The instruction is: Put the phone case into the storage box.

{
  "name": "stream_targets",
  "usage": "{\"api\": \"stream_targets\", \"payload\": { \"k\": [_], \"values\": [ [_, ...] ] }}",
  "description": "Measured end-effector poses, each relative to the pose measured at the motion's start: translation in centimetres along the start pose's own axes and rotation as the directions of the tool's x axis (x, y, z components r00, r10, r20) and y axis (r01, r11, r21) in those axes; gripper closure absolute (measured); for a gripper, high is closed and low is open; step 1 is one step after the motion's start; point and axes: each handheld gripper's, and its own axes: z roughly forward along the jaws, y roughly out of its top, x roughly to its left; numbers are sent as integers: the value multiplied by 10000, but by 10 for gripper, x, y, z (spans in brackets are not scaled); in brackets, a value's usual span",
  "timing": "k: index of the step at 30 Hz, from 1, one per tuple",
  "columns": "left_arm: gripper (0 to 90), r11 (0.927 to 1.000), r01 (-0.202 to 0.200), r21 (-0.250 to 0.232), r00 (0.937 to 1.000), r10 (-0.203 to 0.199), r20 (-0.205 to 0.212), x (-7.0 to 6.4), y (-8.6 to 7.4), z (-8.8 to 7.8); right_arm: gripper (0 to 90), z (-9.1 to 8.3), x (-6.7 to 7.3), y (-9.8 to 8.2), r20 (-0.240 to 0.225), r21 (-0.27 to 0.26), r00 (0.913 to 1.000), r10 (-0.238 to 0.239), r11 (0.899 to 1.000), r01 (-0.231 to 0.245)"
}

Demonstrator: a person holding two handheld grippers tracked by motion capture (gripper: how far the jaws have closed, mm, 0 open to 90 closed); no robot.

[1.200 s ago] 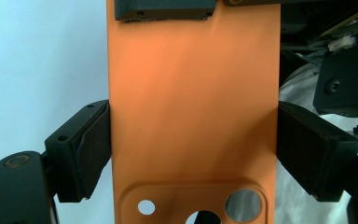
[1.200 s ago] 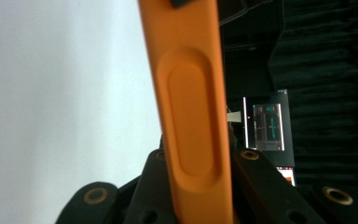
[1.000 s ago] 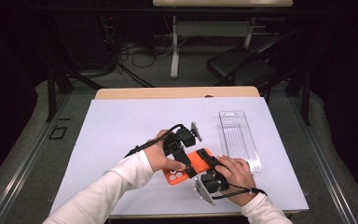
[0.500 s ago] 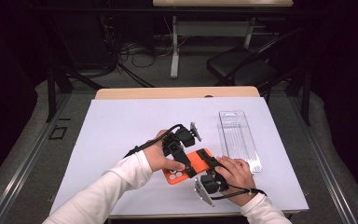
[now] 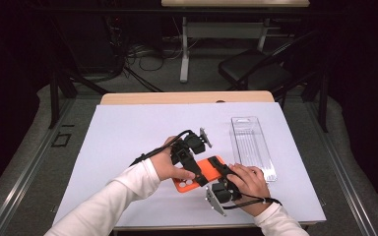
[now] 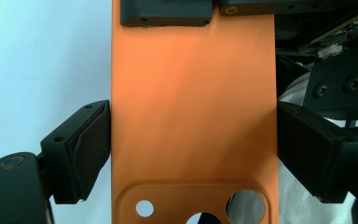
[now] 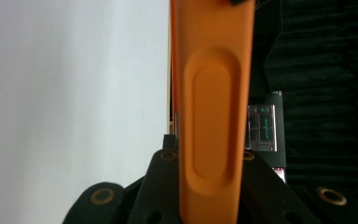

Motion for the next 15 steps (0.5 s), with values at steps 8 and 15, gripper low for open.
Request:
{"api": "stream_targets", "payload": {
  "k": [8,15],
  "values": [
    [91,10000,31,-83,9998,-32,-189,1,-1,-2,878,1,0,-1,-117,137,9999,-70,9999,72],
    [79,9998,57,-206,9998,-60,-164,2,-3,-6,877,1,1,-3,-133,208,9999,-82,9997,84]
  ]
}}
